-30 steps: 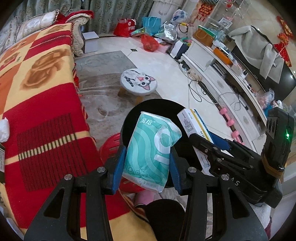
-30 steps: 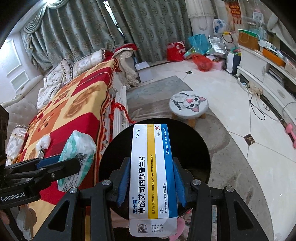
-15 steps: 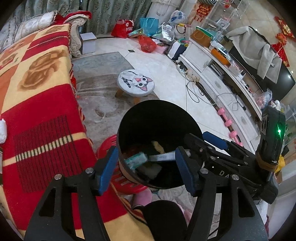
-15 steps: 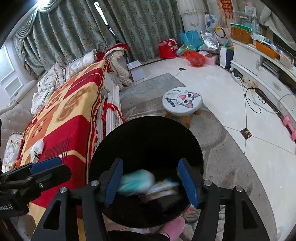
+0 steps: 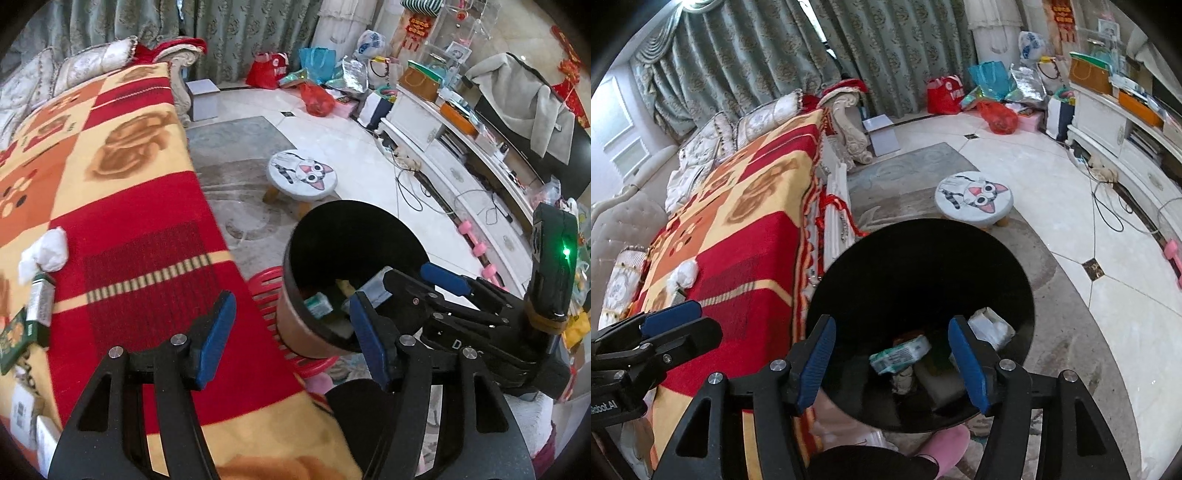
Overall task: Collect trash
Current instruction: 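Move both open grippers back over the remaining trash on the bedspread, then grasp the white barcode box with the left gripper while the right gripper grasps the green-and-white box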
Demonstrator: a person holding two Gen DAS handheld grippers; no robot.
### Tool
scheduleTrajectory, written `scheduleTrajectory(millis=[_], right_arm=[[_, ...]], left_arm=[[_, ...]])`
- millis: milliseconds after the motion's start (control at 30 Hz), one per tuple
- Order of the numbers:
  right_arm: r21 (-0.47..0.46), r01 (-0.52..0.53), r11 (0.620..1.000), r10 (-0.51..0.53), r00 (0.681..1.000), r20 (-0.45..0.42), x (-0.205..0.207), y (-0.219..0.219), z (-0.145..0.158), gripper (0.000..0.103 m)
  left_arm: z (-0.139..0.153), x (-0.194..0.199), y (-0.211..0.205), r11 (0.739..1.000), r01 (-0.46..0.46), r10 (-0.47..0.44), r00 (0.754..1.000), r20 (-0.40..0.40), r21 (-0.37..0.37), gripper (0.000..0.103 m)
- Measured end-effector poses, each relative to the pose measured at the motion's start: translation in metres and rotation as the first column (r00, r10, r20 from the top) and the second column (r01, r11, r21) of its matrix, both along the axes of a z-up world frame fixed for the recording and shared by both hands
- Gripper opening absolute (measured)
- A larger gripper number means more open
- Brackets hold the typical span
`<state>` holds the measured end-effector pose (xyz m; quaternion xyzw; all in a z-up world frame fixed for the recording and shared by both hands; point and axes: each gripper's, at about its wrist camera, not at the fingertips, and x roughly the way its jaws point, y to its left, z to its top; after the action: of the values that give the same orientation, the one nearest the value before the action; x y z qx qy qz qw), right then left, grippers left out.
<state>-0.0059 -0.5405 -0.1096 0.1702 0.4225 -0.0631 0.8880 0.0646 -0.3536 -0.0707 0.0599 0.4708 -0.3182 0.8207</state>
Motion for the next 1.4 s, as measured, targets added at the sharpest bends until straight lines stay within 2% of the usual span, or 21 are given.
scheduleTrajectory(millis=[133,633,1100,1400], right_arm=[[-0.008,-0.029,1.000,0.029,1.000,0.010,0.002,0.017,0.008,0.066],[-0.019,-0.177,0.984,0.177,0.984,0.011,0.018,0.093,0.013,0.068],[-0.002,-0.336,0.942,0.336,0.942,-0.025,0.036,0.174,0.001,0.071],[-0.013,-0.391,0.920,0.390,0.920,-0.042,0.039,0.205,0.000,0.072]], left_arm=[[0.004,-0.002,0.019,0.999,-0.035,0.035,0.999,0.029,0.012,0.063],[0.006,-0.008,0.097,0.982,-0.176,0.171,0.982,0.078,0.068,0.063],[0.000,-0.006,0.184,0.948,-0.296,0.287,0.954,0.085,0.120,0.063],[-0.002,-0.008,0.216,0.932,-0.343,0.334,0.938,0.086,0.118,0.063]])
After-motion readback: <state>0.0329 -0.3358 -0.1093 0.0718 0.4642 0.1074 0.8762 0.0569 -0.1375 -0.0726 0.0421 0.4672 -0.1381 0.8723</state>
